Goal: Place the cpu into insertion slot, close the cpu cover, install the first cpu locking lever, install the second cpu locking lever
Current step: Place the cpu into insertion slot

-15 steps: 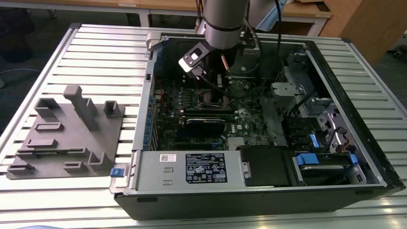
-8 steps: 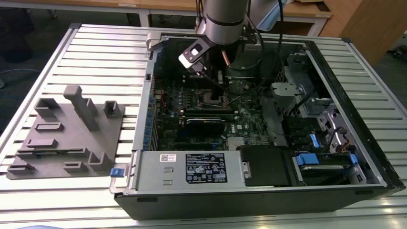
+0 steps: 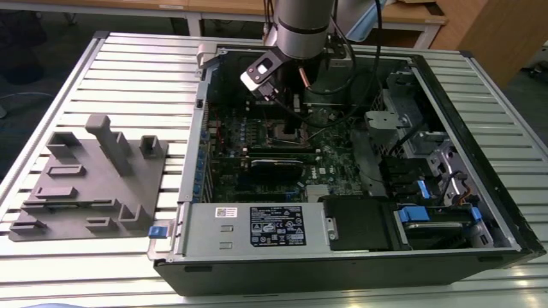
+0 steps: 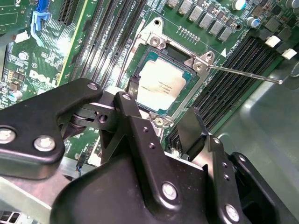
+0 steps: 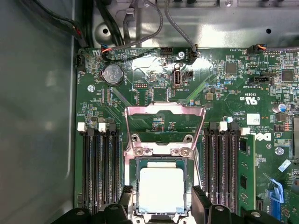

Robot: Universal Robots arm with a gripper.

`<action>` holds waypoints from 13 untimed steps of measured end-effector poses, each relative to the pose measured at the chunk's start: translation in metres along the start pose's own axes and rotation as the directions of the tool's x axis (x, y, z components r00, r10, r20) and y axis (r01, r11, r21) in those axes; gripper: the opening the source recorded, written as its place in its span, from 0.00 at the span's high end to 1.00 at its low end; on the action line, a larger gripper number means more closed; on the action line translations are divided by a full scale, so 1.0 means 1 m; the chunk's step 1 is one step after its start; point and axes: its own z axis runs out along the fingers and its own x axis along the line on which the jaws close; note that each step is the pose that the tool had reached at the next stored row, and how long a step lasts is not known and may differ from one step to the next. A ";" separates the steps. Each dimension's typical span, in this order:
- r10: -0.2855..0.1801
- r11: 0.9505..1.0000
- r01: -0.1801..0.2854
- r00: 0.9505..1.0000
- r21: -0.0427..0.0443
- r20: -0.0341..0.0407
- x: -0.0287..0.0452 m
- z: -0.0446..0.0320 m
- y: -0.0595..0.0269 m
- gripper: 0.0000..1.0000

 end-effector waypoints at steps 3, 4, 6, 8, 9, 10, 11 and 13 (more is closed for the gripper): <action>0.000 1.000 0.000 1.000 0.000 0.000 0.0000 -0.0002 0.0000 0.40; 0.000 1.000 0.000 1.000 0.000 0.000 0.0000 -0.0002 0.0000 0.40; 0.000 1.000 0.000 1.000 0.000 0.000 0.0000 -0.0003 0.0000 0.41; 0.000 1.000 0.000 1.000 0.000 0.000 0.0000 -0.0004 0.0000 0.47; 0.000 1.000 0.000 1.000 0.000 0.000 0.0000 -0.0005 0.0000 0.54; 0.000 1.000 0.000 1.000 0.000 0.000 0.0000 -0.0005 0.0000 0.54; 0.000 1.000 0.000 1.000 0.000 0.000 0.0000 -0.0006 0.0000 0.60; 0.000 1.000 0.000 1.000 0.000 0.000 0.0000 -0.0007 0.0000 0.65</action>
